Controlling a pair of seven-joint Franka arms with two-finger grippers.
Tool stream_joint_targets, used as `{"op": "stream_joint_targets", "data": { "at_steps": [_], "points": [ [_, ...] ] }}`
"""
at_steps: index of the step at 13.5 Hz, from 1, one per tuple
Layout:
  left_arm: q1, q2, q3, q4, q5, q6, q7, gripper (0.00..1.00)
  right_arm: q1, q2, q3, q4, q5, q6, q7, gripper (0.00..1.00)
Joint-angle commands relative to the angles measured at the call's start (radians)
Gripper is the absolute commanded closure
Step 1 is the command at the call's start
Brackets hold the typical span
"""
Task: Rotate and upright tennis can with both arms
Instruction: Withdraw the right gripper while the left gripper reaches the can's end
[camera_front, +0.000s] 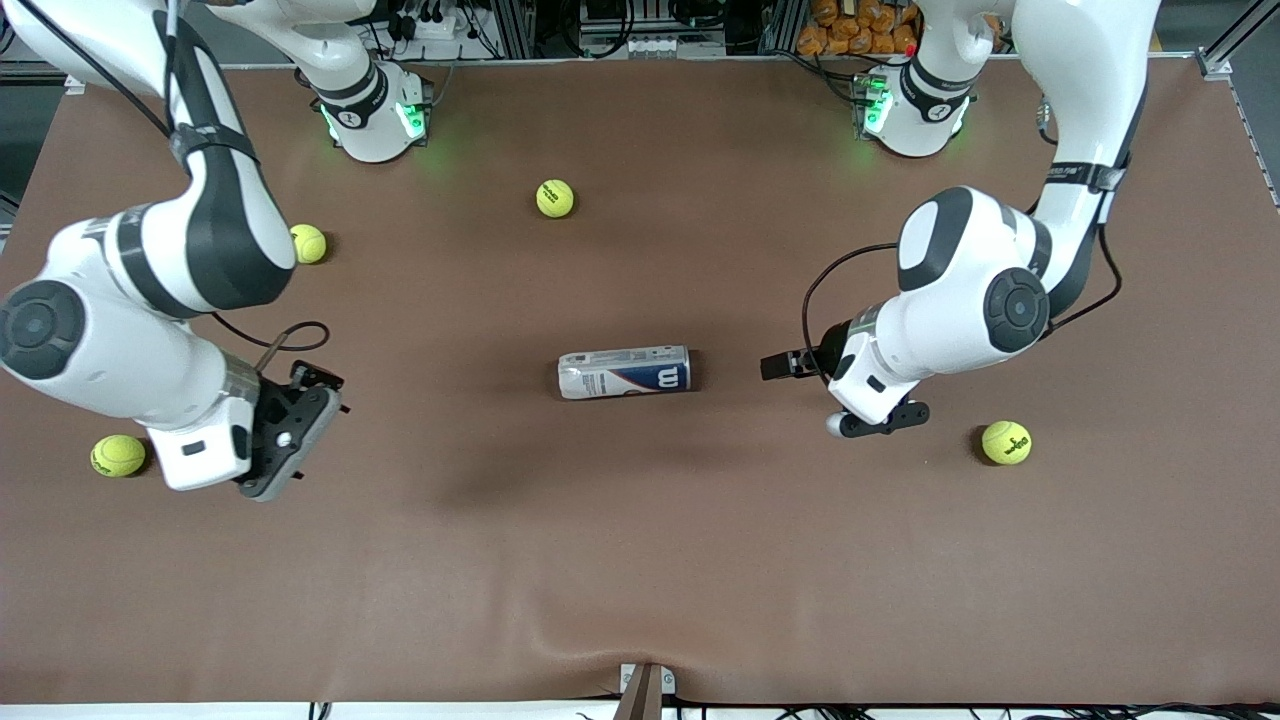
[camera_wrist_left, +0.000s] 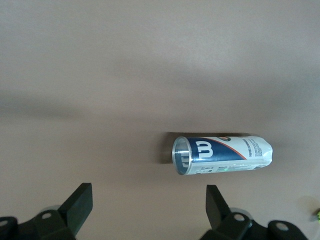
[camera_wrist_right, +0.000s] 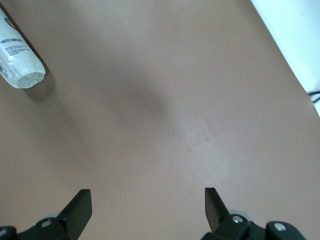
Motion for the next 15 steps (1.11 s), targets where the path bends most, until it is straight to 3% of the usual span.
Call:
{"op": "stream_joint_targets", "data": {
  "at_steps": [1,7,11,15],
  "points": [
    [0.012,0.026,-0.02,-0.043,-0.088,0.082,0.056,0.0,-0.029,-0.072,0.014,-0.037,0.01,-0.028,0.058,0.0],
    [-0.006,0.077,-0.034,-0.131,-0.328,0.235,0.116,0.0,-0.056,-0.176,-0.001,-0.049,-0.005,-0.157,0.251,0.0],
    [-0.009,0.114,-0.035,-0.155,-0.411,0.278,0.181,0.0,-0.127,-0.253,-0.007,-0.049,-0.004,-0.241,0.311,0.0],
    [-0.009,0.172,-0.035,-0.17,-0.648,0.313,0.389,0.0,-0.04,-0.317,-0.177,-0.051,0.01,-0.281,0.387,0.0]
  ]
}}
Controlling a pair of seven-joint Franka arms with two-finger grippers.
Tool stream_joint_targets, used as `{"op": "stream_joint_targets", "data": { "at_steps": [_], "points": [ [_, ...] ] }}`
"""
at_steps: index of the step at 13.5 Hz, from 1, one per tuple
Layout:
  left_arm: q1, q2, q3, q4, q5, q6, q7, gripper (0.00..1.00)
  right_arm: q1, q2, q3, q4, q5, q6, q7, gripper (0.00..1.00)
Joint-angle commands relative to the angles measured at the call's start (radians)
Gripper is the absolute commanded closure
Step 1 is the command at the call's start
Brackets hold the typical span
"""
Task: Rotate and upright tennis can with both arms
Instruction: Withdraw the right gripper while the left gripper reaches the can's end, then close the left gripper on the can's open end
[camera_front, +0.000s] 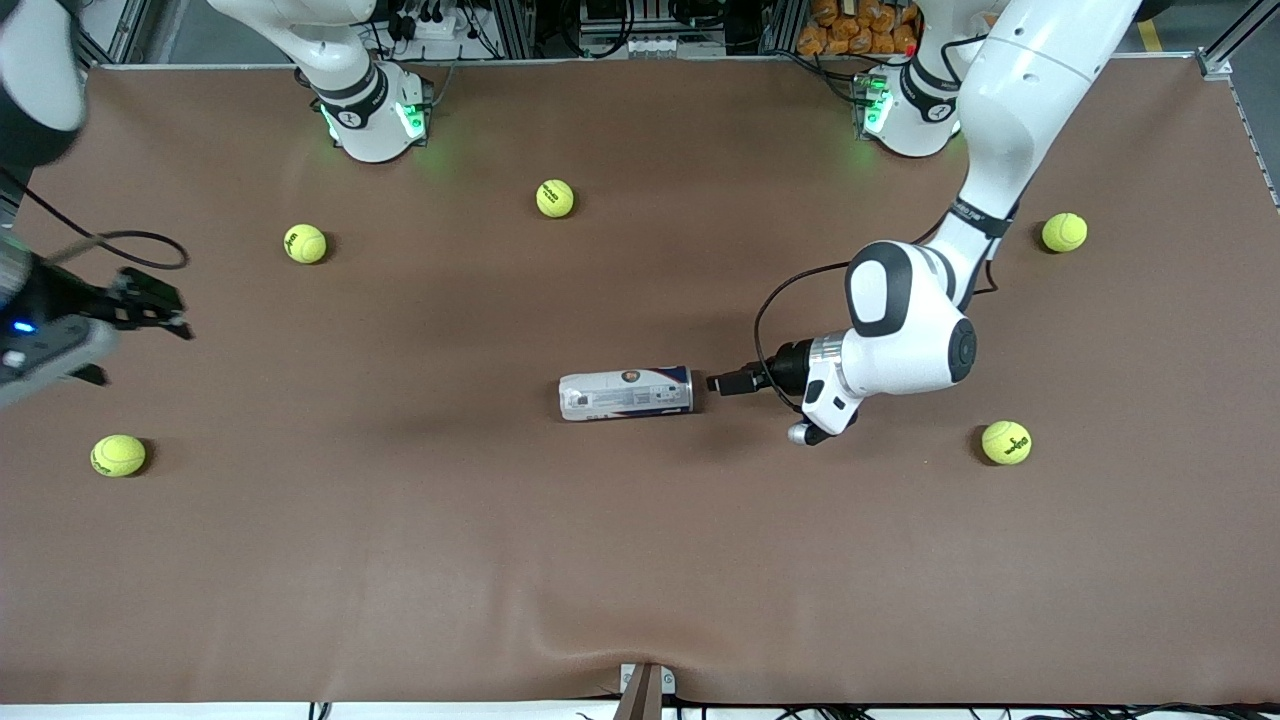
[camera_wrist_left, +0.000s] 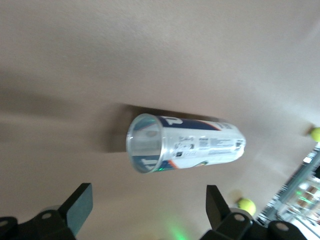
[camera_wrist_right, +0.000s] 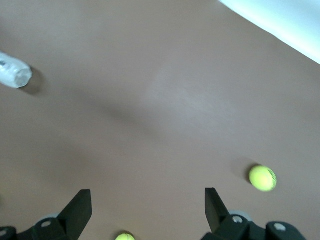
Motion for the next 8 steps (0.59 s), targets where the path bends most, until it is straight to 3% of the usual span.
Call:
{"op": "stream_joint_targets", "data": {
  "at_steps": [1,5,8],
  "points": [
    [0.003,0.033,-0.007,-0.024,-0.159,0.044,0.163,0.0,0.066,-0.076,-0.074,-0.039,0.009,-0.059,0.133,0.0],
    [0.011,0.071,-0.008,-0.043,-0.371,0.044,0.384,0.0,0.114,-0.114,-0.129,-0.038,0.01,-0.151,0.295,0.0],
    [0.008,0.087,-0.008,-0.041,-0.408,0.044,0.4,0.0,0.12,-0.117,-0.153,-0.028,0.012,-0.212,0.358,0.0]
  ]
}}
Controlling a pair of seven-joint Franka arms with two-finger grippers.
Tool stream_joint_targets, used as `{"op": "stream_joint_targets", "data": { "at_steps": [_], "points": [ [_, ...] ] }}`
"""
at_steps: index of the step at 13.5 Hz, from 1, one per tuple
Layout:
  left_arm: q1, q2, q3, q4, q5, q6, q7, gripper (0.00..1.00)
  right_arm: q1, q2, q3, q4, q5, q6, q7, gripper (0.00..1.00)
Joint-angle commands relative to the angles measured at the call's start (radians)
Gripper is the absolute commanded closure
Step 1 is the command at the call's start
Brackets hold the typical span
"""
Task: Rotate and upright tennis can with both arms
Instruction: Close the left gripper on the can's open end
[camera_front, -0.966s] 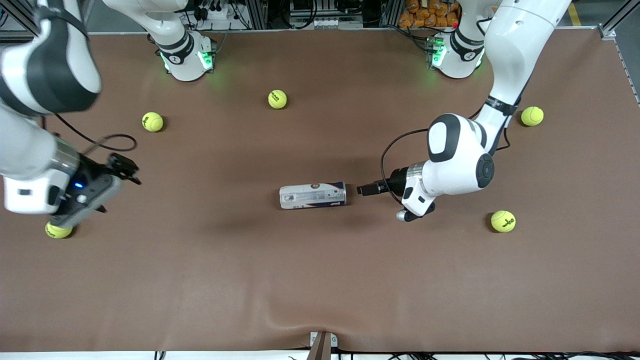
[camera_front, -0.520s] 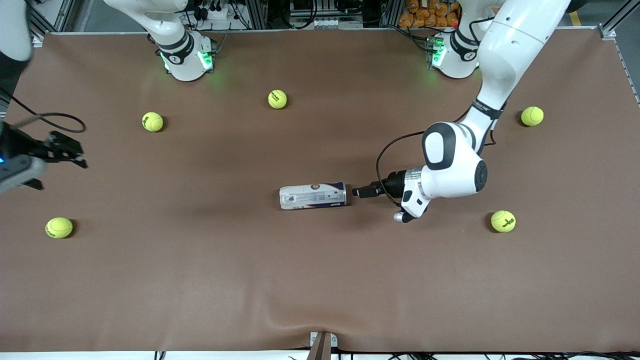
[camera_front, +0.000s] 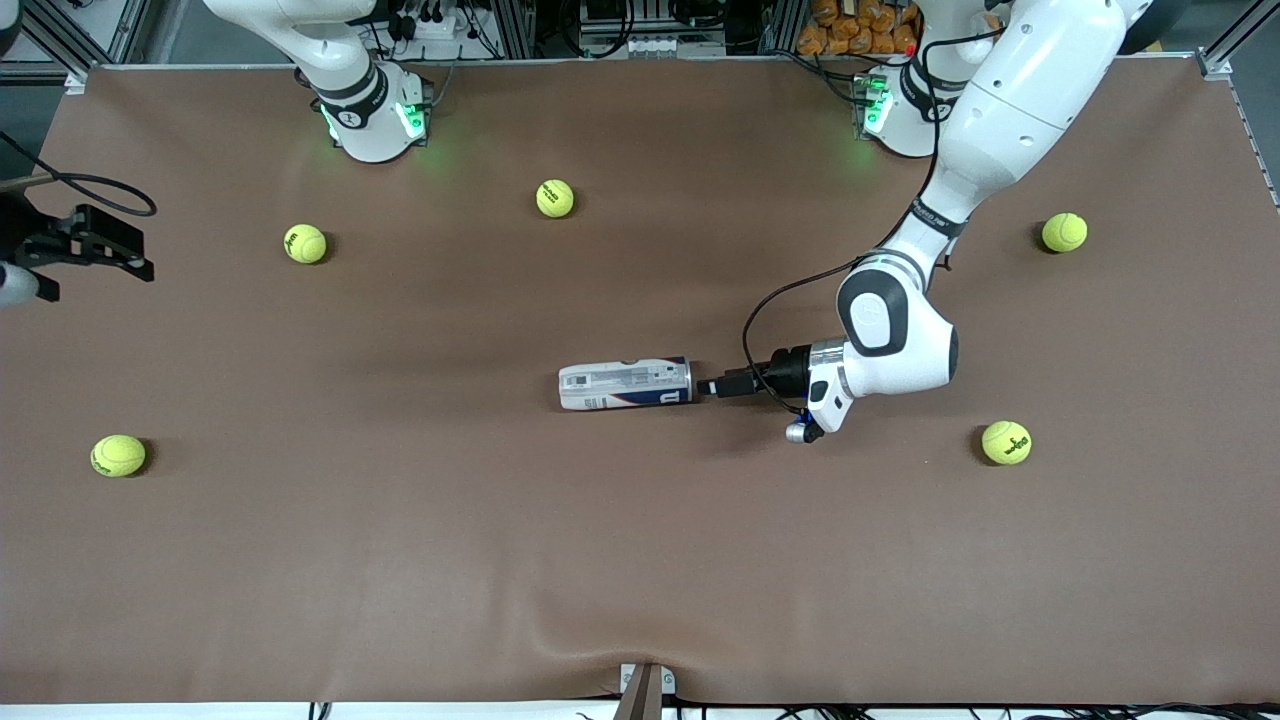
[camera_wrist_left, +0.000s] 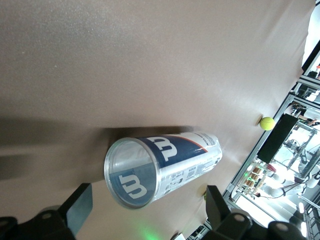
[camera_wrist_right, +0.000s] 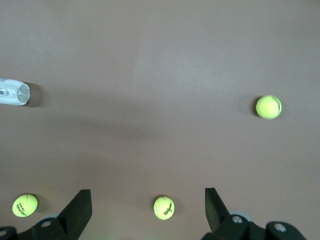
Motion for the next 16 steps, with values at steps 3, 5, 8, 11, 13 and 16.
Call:
{"op": "stream_joint_targets", "data": {
  "at_steps": [3,5,8,11,13,16],
  "points": [
    [0.005,0.026,-0.009,-0.006,-0.095,0.009,0.104,0.0,0.014,-0.038,-0.027,-0.018,0.012,-0.066,0.151,0.0],
    [-0.001,0.029,-0.009,-0.007,-0.147,0.008,0.129,0.0,0.01,-0.057,-0.027,-0.021,0.012,-0.067,0.192,0.0],
    [-0.004,0.05,-0.009,0.0,-0.242,0.005,0.19,0.0,0.003,-0.084,-0.03,-0.027,0.014,-0.076,0.228,0.0],
    [-0.005,0.09,-0.01,0.005,-0.351,0.003,0.332,0.0,-0.003,-0.084,-0.047,-0.027,0.044,-0.064,0.228,0.0],
    [-0.008,0.09,-0.01,0.005,-0.356,0.002,0.339,0.0,-0.003,-0.084,-0.051,-0.03,0.044,-0.038,0.226,0.0],
    [-0.013,0.09,-0.021,0.003,-0.358,0.0,0.339,0.0,-0.003,-0.083,-0.048,-0.032,0.037,-0.033,0.225,0.0]
  ]
}}
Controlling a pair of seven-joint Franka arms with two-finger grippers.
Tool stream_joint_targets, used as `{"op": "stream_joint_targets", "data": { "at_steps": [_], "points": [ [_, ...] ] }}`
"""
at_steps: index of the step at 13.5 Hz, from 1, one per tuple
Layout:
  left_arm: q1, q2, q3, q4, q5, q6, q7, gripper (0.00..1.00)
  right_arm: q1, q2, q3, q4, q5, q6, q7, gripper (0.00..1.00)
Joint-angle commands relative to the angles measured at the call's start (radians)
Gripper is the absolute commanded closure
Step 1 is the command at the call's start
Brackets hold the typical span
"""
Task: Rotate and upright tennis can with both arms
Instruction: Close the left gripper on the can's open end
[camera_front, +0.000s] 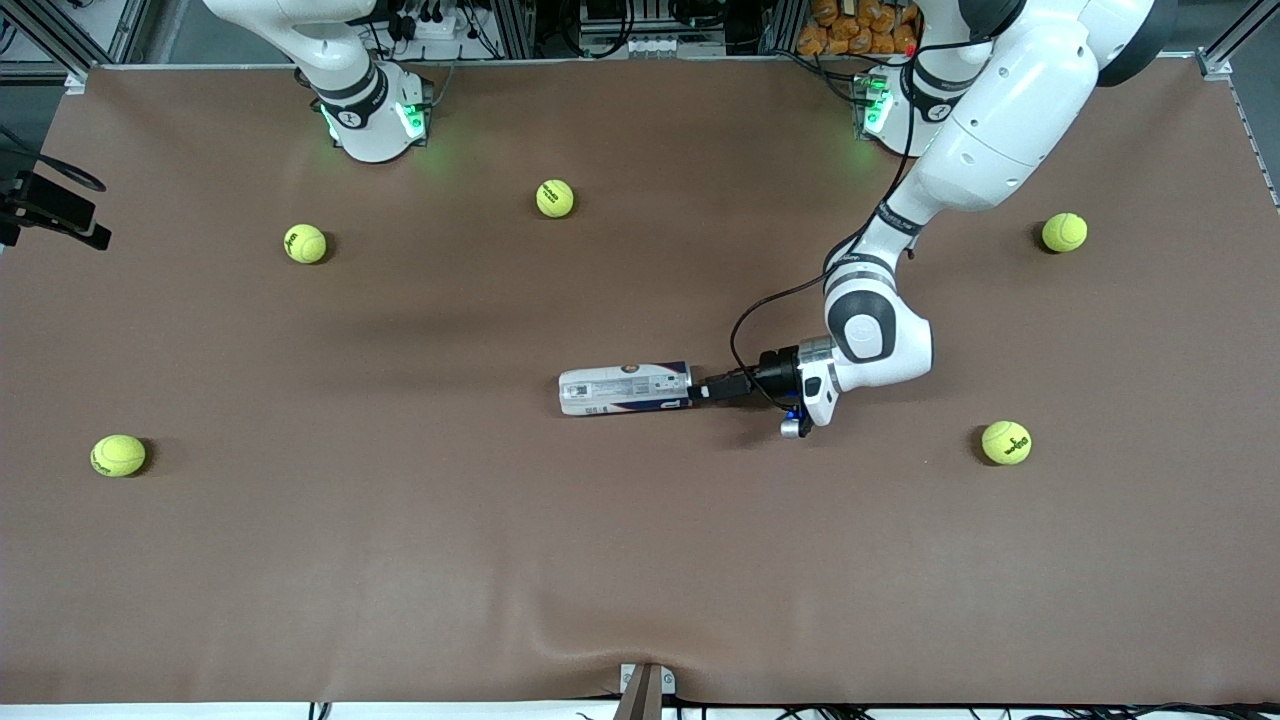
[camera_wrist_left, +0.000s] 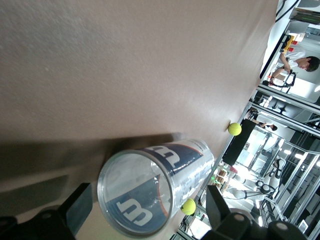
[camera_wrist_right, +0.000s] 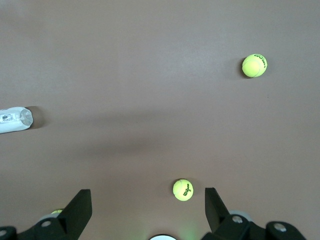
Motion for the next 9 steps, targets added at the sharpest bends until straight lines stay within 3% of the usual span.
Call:
{"op": "stream_joint_targets", "data": {
  "at_steps": [1,6,9],
  "points": [
    [-0.005,0.001,-0.009,0.008,-0.033,0.001,0.021,0.01,-0.003,-0.018,0.0,-0.024,0.009,0.015,0.011,0.0],
    [-0.036,0.03,-0.009,0.045,-0.093,0.001,0.021,0.15,-0.003,-0.014,-0.016,-0.044,0.003,0.038,-0.018,0.0],
    [-0.035,0.044,-0.01,0.051,-0.093,0.001,0.019,0.31,-0.003,-0.013,-0.018,-0.045,0.003,0.038,-0.032,0.0]
  ]
}}
